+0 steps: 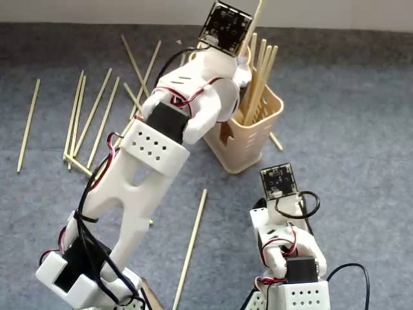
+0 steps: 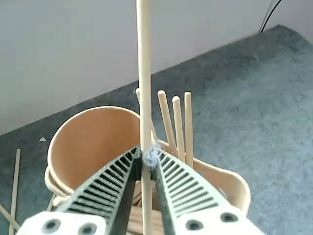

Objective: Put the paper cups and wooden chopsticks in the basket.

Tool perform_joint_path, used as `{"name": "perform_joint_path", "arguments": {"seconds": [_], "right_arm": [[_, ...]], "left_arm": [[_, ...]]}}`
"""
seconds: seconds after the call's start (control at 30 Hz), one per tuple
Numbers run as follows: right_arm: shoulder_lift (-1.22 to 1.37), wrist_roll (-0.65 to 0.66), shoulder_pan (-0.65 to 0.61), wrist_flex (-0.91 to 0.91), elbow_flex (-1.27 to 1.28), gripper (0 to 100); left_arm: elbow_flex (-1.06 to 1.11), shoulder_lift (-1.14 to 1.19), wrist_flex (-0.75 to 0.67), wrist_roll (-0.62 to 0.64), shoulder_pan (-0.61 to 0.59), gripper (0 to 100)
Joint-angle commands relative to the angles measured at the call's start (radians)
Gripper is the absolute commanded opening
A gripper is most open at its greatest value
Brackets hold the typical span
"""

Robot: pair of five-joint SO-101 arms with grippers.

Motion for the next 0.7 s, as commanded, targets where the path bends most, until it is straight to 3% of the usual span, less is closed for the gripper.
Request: {"name": "perform_joint_path", "arguments": {"seconds": [0.0,0.3,0.5,0.67], "right_arm": [[-0.010,-0.003,-0.010,0.002,-0.002,27.5],[-0.010,-0.003,-0.010,0.001,-0.002,27.5],[-0.010,-0.003,-0.010,0.002,-0.002,27.5],[-0.010,-0.003,-0.010,0.002,-0.002,27.5]], "left_arm": [[-0.081,-0.042,-0.023,0.014,0.019,0],[-0.163,-0.016,0.041,0.012,0.093,1],[-0.200,0.110,0.048,0.011,0.104,10],[-0.200,0.143,0.078,-0.077,0.093,10]]}}
